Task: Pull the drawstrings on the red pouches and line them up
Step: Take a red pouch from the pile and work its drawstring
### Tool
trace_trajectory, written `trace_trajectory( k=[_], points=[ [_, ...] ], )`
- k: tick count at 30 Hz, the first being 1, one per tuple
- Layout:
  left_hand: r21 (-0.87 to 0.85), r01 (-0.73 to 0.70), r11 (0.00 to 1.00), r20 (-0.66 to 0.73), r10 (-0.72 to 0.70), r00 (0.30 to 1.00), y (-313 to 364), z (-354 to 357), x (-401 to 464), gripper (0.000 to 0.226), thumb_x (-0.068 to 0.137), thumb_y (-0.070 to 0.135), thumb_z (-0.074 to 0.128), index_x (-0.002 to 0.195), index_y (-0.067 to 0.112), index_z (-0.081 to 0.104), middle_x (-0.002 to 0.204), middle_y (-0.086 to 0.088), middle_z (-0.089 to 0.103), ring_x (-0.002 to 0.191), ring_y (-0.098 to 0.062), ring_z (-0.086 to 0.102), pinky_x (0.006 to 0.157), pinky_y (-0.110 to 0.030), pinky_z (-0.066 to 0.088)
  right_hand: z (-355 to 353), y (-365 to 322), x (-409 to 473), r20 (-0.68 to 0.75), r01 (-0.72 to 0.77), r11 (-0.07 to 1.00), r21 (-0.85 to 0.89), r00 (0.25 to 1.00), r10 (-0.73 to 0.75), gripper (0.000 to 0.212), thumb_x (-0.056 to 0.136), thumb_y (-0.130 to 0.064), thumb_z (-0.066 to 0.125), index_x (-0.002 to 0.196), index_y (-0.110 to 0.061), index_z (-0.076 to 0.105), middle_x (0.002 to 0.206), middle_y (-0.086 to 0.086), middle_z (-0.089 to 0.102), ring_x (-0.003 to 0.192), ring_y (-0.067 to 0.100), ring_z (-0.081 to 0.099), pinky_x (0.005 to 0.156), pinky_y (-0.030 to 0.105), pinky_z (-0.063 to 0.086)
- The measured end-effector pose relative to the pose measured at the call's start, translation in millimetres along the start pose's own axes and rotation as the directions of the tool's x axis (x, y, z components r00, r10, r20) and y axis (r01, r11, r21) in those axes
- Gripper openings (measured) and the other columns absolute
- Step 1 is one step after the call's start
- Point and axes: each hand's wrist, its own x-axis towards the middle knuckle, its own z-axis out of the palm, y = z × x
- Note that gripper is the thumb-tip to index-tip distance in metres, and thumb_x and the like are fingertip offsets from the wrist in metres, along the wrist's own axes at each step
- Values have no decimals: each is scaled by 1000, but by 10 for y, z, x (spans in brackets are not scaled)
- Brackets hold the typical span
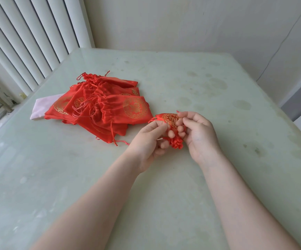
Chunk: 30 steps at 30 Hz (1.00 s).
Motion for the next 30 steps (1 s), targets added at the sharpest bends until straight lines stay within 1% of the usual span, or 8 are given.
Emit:
trace_trajectory(
  k=[5,9,13,16,20,24,27,30],
  points=[
    [333,-51,942,-131,100,986,-73,31,35,23,92,7,48,70,15,48,53,5,51,37,-6,36,37,-15,27,9,-61,-39,124,185,983,9,975,-184,28,93,7,38,82,-10,57,62,1,60,57,13,57,55,20,48],
    [592,-131,795,-62,207,976,-104,35,3,26,88,8,51,63,17,48,51,8,53,40,-7,38,42,-19,29,65,-11,-80,334,396,886,-242,891,-307,30,90,9,45,78,-15,61,67,-7,69,72,5,64,71,15,48],
    [724,-207,658,47,252,967,-117,44,-6,13,77,23,53,73,11,55,70,-10,63,59,-18,50,58,-29,39,69,11,-74,343,391,874,-288,894,-287,34,90,7,46,77,-20,62,68,-8,69,73,4,65,70,16,50],
    [722,-237,650,65,277,959,-134,33,3,21,79,25,54,70,7,53,66,-17,59,60,-20,47,58,-32,38,77,34,-58,356,410,843,-348,890,-285,30,94,1,43,93,-26,58,81,-1,68,78,7,64,75,19,50],
    [615,-180,768,-36,255,966,-104,-4,11,30,89,12,56,61,14,47,58,-3,45,50,-12,35,48,-24,27,31,64,-27,344,437,699,-566,896,-282,33,97,-6,37,124,-22,48,106,0,61,95,10,58,86,17,42],
    [470,-164,867,-87,231,969,-44,-15,-9,29,89,10,55,61,12,52,55,3,52,48,-6,43,44,-13,29,55,55,-57,383,449,683,-576,886,-260,33,95,2,35,114,-16,56,108,-4,56,100,5,52,86,7,38],
    [418,-145,897,-105,206,973,-35,-19,-16,31,89,14,57,59,16,52,55,1,50,57,-14,39,45,-18,25,72,77,-56,393,513,526,-678,858,-331,32,92,5,37,111,-4,60,105,1,58,98,8,50,81,2,34],
    [415,-142,899,-111,205,973,-44,-6,-23,32,90,14,57,58,16,52,48,9,50,51,-9,37,43,-17,24,74,130,-32,388,542,389,-745,827,-408,27,89,-1,38,99,0,63,100,11,63,89,15,52,72,12,33]
  ],
)
